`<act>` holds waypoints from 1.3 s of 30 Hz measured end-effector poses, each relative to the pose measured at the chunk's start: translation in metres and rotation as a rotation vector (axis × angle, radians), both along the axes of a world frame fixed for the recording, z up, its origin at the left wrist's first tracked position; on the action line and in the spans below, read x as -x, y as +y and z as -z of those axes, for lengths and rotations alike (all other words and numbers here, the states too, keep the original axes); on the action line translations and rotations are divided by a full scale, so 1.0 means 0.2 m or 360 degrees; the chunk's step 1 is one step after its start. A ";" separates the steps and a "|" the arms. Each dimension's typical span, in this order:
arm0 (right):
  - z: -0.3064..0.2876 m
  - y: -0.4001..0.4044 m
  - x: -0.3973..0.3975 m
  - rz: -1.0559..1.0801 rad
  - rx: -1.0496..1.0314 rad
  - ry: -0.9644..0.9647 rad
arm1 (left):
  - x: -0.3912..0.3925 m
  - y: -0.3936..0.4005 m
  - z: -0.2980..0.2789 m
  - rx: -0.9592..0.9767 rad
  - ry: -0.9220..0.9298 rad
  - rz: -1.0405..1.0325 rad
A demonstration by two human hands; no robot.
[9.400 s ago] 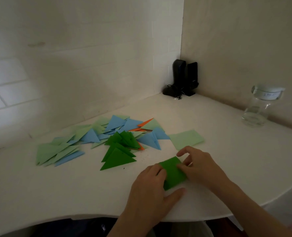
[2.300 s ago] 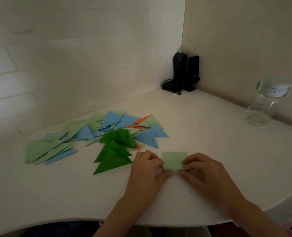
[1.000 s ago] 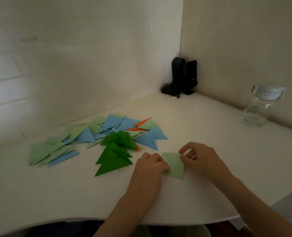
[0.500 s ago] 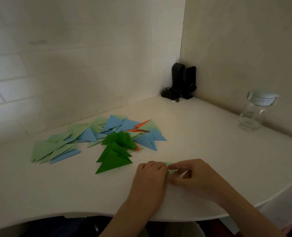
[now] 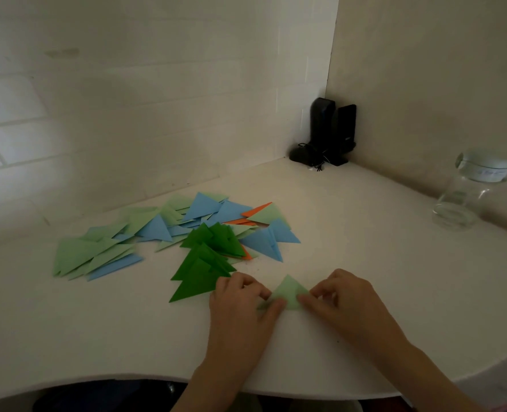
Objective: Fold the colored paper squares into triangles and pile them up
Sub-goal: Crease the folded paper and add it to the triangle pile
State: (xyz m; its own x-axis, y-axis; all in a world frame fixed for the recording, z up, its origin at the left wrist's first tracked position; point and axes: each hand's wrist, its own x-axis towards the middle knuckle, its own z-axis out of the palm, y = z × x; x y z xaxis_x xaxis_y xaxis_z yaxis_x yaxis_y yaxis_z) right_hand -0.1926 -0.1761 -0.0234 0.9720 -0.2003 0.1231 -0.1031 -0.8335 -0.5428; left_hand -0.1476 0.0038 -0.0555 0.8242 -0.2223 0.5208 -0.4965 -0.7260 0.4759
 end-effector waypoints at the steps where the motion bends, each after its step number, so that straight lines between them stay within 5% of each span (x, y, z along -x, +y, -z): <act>1: 0.01 0.01 0.00 0.0031 0.0009 -0.0010 | 0.00 -0.01 0.00 -0.0044 -0.0034 -0.0047; 8: 0.01 0.05 0.00 0.0161 0.0154 0.0020 | -0.01 -0.06 -0.02 -0.0273 -0.0084 -0.0170; 22: -0.03 -0.05 0.03 -0.0009 -0.0307 0.0030 | -0.01 0.02 -0.03 0.0027 0.0120 0.0084; 30: -0.01 -0.04 0.06 -0.0053 -0.0358 -0.0066 | 0.06 -0.05 -0.07 -0.0169 -0.0081 0.0020; 34: 0.00 -0.03 0.07 -0.0060 -0.0345 -0.0073 | 0.10 -0.13 -0.14 -0.0290 0.0353 -0.0050; 39: 0.01 -0.04 0.07 -0.0077 -0.0293 -0.0071 | 0.06 -0.11 -0.14 -0.0084 0.0557 0.0147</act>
